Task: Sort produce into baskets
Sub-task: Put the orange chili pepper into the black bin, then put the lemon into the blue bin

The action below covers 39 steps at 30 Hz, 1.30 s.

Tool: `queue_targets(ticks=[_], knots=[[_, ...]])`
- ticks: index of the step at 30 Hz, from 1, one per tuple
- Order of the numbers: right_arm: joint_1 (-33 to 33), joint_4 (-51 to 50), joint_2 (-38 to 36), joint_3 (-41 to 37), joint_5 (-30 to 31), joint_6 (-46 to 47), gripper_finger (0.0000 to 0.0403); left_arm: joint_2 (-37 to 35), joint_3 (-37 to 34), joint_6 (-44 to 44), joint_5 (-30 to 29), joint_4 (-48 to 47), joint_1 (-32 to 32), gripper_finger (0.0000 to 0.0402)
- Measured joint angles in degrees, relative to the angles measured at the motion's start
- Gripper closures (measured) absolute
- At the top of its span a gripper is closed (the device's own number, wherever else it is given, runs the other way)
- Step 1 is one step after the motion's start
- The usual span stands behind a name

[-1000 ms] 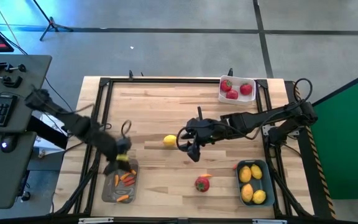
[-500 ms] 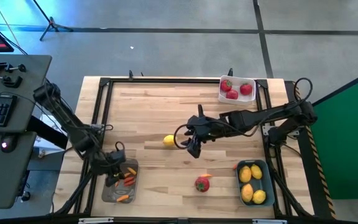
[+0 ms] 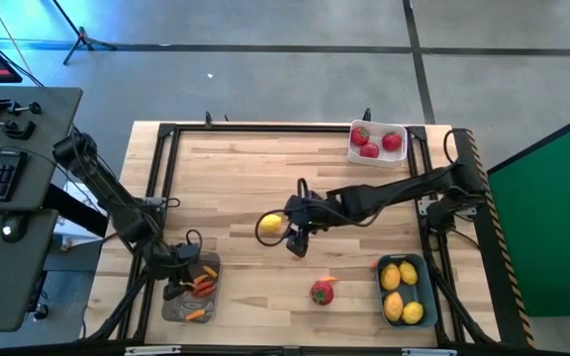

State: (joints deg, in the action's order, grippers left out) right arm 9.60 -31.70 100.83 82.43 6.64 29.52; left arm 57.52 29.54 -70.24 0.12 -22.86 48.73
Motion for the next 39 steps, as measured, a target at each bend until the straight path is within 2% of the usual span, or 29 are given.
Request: queue_targets(ticks=[5, 11, 24, 36, 39], knots=[[-0.36, 0.29, 2.48, 0.00, -2.33, -0.35, 0.0130, -3.65, 0.04, -0.04, 0.70, -0.01, 0.00, 0.0264], [-2.54, 3.82, 6.81, 0.00, -4.88, -9.12, 0.0092, -7.74, 0.04, 0.35, -0.76, -0.78, 0.00, 0.0237], [-8.11, 13.25, 14.28, 0.00, -3.95, -29.43, 0.0091, -11.85, 0.07, 1.07, -2.30, -3.18, -0.04, 0.0235], [-10.35, 17.08, 19.86, 0.02, -13.94, -34.41, 0.0091, -11.82, 0.07, 1.49, -2.30, -3.05, -0.11, 0.0235], [-10.35, 16.80, 21.00, 0.00, -14.27, -34.31, 0.0099, -11.83, 0.07, 1.51, -2.28, -3.03, -0.54, 0.0236]])
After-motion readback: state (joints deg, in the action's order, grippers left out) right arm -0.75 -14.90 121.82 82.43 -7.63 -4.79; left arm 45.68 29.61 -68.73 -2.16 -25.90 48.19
